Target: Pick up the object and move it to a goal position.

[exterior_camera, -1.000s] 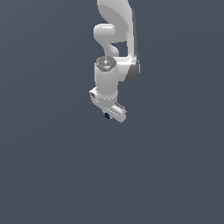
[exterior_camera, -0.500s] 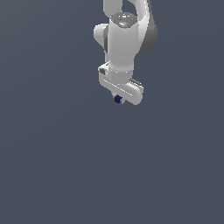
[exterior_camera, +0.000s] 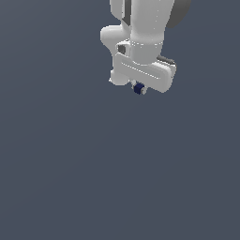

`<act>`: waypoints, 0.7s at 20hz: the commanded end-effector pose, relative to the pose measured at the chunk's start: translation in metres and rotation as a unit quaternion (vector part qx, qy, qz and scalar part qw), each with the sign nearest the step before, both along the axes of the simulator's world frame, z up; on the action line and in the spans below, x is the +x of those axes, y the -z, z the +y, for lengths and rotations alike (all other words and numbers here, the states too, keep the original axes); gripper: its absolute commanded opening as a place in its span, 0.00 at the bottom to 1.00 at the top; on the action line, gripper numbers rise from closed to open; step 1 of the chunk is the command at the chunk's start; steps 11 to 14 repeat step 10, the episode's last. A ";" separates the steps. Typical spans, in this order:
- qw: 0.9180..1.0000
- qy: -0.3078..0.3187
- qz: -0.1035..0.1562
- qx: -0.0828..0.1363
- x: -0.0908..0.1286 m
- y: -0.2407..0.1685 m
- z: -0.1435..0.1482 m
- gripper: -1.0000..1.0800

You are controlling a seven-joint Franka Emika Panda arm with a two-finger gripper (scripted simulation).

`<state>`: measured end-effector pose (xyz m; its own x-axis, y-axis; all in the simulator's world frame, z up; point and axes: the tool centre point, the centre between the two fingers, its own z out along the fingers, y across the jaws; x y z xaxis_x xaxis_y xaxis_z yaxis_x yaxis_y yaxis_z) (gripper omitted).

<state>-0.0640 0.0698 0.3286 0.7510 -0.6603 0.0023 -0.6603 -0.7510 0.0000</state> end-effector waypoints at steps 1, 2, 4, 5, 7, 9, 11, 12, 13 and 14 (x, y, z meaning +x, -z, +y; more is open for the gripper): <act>1.000 0.000 0.001 0.000 0.000 -0.014 0.007 0.00; 1.000 0.000 0.001 0.000 0.000 -0.019 0.009 0.00; 1.000 0.000 0.001 0.000 0.000 -0.026 0.012 0.00; 1.000 0.000 0.001 0.000 0.000 -0.029 0.014 0.00; 1.000 0.000 0.001 0.000 0.000 -0.033 0.016 0.00; 1.000 0.000 0.001 0.001 0.001 -0.035 0.016 0.00; 1.000 0.000 0.001 0.001 0.001 -0.035 0.017 0.00; 1.000 0.000 0.001 0.001 0.001 -0.035 0.017 0.00; 1.000 0.000 0.001 0.001 0.001 -0.035 0.017 0.00; 1.000 0.000 0.001 0.001 0.001 -0.035 0.017 0.00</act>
